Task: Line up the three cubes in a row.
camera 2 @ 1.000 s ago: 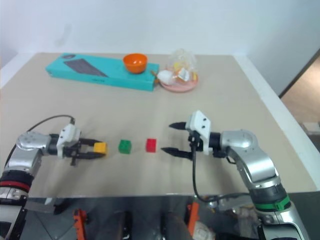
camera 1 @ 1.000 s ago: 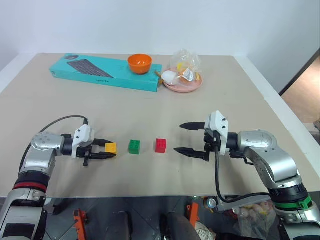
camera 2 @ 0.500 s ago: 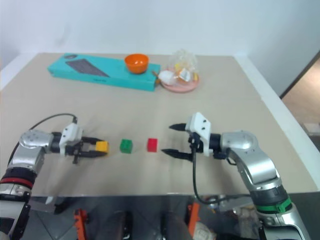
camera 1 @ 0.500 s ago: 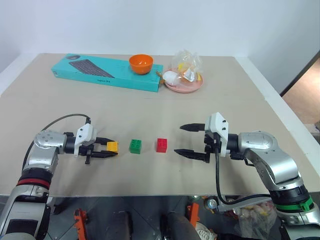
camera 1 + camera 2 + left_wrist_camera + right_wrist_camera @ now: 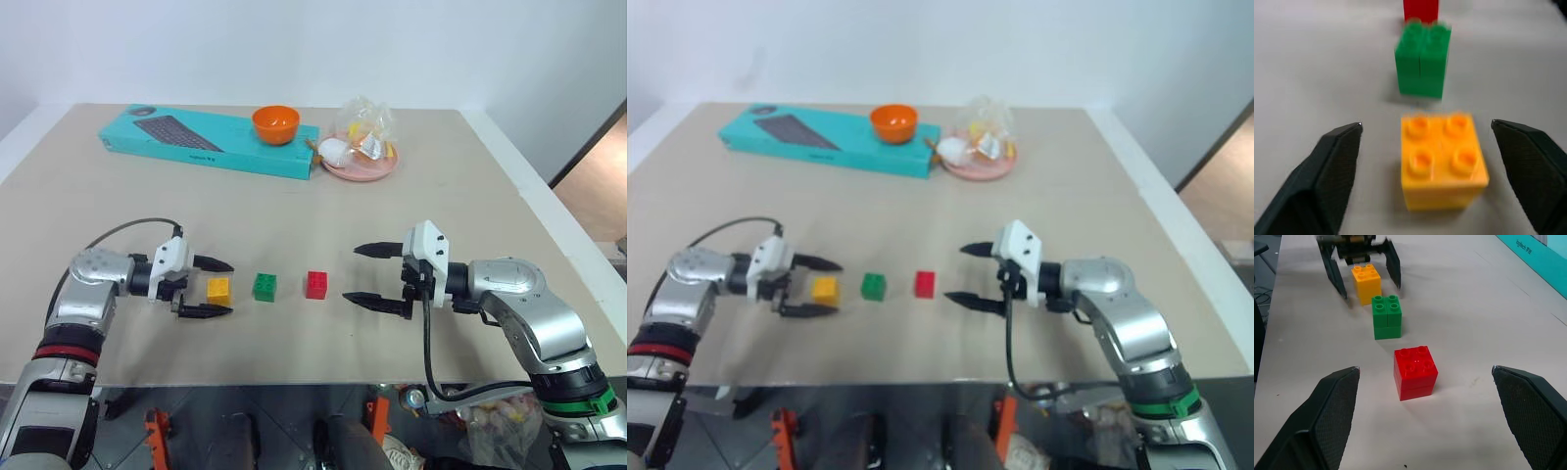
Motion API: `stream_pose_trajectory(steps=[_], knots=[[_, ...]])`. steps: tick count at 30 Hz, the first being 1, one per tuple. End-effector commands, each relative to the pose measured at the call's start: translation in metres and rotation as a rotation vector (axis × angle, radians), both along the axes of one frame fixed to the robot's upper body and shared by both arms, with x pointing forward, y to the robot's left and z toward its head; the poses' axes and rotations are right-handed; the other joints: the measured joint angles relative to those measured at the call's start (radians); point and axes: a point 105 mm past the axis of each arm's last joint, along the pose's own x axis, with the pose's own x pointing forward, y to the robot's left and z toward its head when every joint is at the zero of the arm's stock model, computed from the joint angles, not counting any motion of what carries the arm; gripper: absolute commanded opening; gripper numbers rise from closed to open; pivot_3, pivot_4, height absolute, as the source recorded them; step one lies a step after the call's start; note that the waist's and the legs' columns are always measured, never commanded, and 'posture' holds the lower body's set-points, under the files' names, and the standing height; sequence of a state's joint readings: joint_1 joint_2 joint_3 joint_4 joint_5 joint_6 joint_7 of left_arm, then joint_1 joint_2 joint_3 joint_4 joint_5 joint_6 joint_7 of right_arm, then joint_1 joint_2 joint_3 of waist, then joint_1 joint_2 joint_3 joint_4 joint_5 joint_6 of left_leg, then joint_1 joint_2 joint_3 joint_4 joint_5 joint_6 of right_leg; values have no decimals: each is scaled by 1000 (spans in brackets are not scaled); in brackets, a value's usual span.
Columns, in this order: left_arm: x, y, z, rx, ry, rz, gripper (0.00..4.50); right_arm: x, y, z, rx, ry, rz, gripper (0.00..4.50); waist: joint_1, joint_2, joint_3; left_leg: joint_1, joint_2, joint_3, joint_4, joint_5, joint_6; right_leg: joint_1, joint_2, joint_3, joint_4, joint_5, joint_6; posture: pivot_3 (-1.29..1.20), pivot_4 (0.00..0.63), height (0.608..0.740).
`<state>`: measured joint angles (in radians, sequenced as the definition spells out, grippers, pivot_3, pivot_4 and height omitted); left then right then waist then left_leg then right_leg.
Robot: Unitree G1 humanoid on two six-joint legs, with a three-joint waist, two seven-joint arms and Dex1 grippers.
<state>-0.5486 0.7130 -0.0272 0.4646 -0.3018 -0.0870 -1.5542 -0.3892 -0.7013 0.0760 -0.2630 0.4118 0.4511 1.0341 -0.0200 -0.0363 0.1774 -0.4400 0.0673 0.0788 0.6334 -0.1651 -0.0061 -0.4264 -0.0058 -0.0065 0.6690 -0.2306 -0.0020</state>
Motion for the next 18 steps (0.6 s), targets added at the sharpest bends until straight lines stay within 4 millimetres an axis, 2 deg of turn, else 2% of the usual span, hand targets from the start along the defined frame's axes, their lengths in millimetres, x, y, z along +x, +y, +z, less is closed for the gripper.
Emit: stream_pose_trajectory(steps=[1, 4, 7, 12, 18], knots=[[-9, 3, 32, -65, 13, 48, 4417, -5, 0, 19, 52, -38, 5, 4500, -3, 0, 0, 0, 0, 0, 0, 0, 0, 0, 0, 0, 0, 0, 0, 0, 150, 740], [-11, 2, 49, -144, 60, 130, 4417, -5, 3, 27, 96, -30, 4, 4500, -3, 0, 0, 1, 1, -1, -1, 0, 0, 0, 0, 0, 0, -1, -1, 0, 150, 740], [13, 3, 64, -265, -9, 320, 4417, 6, 7, 38, 189, -38, -23, 4500, -2, 0, 0, 1, 1, -2, 0, 0, 0, 1, 0, 0, 0, 0, -1, 0, 150, 740], [40, -6, 62, -371, -95, 507, 4417, 33, 16, 43, 256, -137, -75, 4500, -1, 0, 0, 2, -1, 0, 1, 1, 1, 2, 1, 0, 0, 2, 2, 0, 150, 740], [63, -16, 43, -381, -124, 652, 4417, 53, 23, 30, 273, -166, -117, 4500, -1, 0, 0, 0, -4, 1, 0, 1, 2, 1, 1, 4, 0, 2, 6, 0, 150, 740]])
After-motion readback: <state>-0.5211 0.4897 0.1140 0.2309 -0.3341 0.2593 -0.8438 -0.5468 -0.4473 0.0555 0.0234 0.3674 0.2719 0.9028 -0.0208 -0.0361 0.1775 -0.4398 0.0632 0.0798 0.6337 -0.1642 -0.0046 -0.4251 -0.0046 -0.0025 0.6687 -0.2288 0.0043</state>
